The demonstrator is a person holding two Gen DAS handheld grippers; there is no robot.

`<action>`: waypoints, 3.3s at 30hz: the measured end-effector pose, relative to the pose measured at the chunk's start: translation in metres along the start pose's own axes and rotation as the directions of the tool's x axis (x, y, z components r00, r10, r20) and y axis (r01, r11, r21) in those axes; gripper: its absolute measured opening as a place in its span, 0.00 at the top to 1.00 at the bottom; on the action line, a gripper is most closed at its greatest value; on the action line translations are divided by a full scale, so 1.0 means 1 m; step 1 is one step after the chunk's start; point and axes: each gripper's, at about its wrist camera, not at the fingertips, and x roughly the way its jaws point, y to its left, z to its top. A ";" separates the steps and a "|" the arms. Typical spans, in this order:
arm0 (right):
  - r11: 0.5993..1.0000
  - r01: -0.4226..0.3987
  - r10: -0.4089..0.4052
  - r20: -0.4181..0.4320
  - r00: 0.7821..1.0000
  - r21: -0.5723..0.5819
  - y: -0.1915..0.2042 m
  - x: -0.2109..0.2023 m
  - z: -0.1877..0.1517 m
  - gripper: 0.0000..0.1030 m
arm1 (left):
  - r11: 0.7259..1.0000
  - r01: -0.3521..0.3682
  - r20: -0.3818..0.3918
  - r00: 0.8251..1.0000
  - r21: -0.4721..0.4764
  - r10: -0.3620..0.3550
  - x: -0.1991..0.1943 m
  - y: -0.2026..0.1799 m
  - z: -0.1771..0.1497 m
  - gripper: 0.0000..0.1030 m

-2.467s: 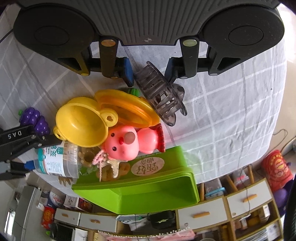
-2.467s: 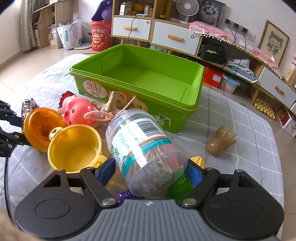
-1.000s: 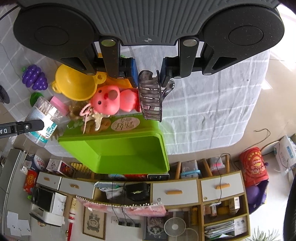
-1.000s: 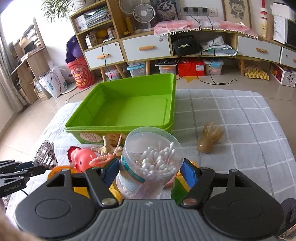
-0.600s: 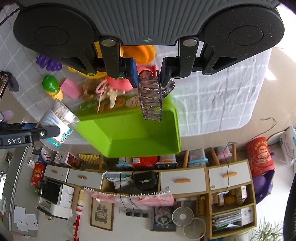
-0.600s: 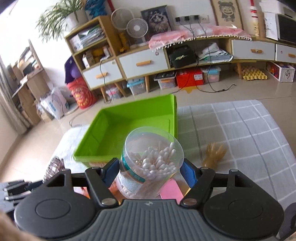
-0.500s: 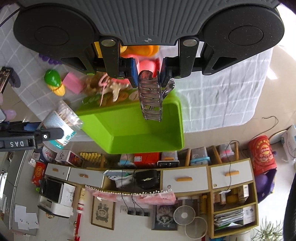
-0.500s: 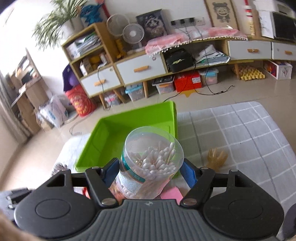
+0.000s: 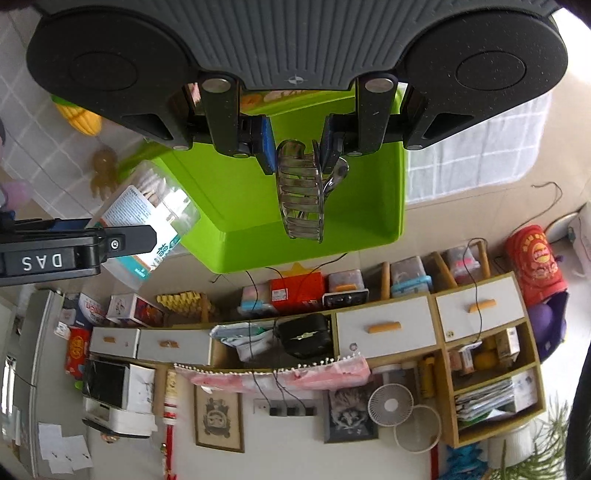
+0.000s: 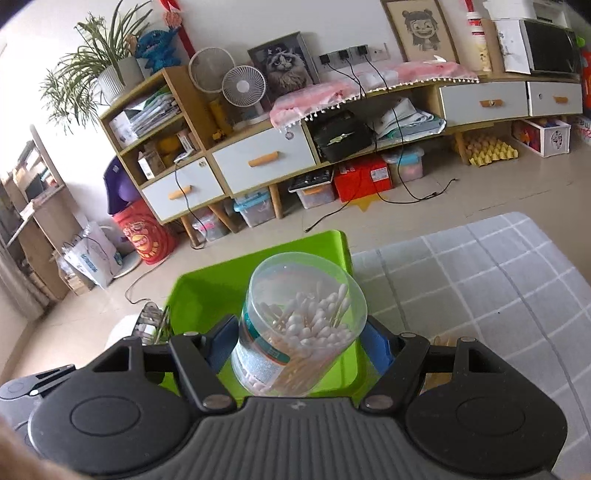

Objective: Organize rigid objects
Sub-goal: 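Drop the claw clip into the green bin while the right tool drops the jar in, then grasp the orange funnel with the left tool while the right tool reaches toward the purple grapes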

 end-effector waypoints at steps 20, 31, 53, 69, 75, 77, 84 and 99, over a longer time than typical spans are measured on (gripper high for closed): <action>0.999 0.026 -0.028 -0.046 0.999 -0.031 -0.003 0.028 -0.009 0.50 | 0.995 0.000 -0.069 0.998 -0.097 -0.007 0.033 0.026 -0.014 0.71; 1.000 -0.008 0.008 -0.074 0.997 0.004 -0.014 0.014 -0.010 0.32 | 0.996 0.017 -0.043 0.999 -0.090 -0.021 0.025 0.022 -0.011 0.24; 0.997 0.056 -0.061 -0.113 0.992 -0.048 -0.022 -0.025 -0.024 0.29 | 0.988 0.071 -0.080 0.993 -0.137 -0.082 -0.018 0.031 -0.026 0.02; 0.995 0.066 -0.076 -0.137 0.988 -0.074 -0.026 -0.043 -0.033 0.29 | 0.984 0.075 -0.117 0.989 -0.161 -0.095 -0.039 0.041 -0.044 0.02; 0.993 0.072 -0.086 -0.153 0.984 -0.095 -0.029 -0.049 -0.037 0.29 | 0.981 0.081 -0.136 0.985 -0.177 -0.106 -0.044 0.047 -0.051 0.02; 0.992 0.073 -0.089 -0.161 0.983 -0.103 -0.030 -0.051 -0.038 0.29 | 0.981 0.083 -0.143 0.984 -0.175 -0.109 -0.046 0.048 -0.053 0.02; 0.989 0.087 -0.111 -0.216 0.970 -0.118 -0.033 -0.056 -0.044 0.29 | 0.984 0.083 -0.182 0.977 -0.159 -0.111 -0.050 0.051 -0.063 0.02; 0.989 0.063 -0.113 -0.426 0.897 -0.130 -0.023 -0.052 -0.071 0.28 | 0.989 0.134 -0.276 0.950 -0.069 -0.148 -0.049 0.044 -0.082 0.02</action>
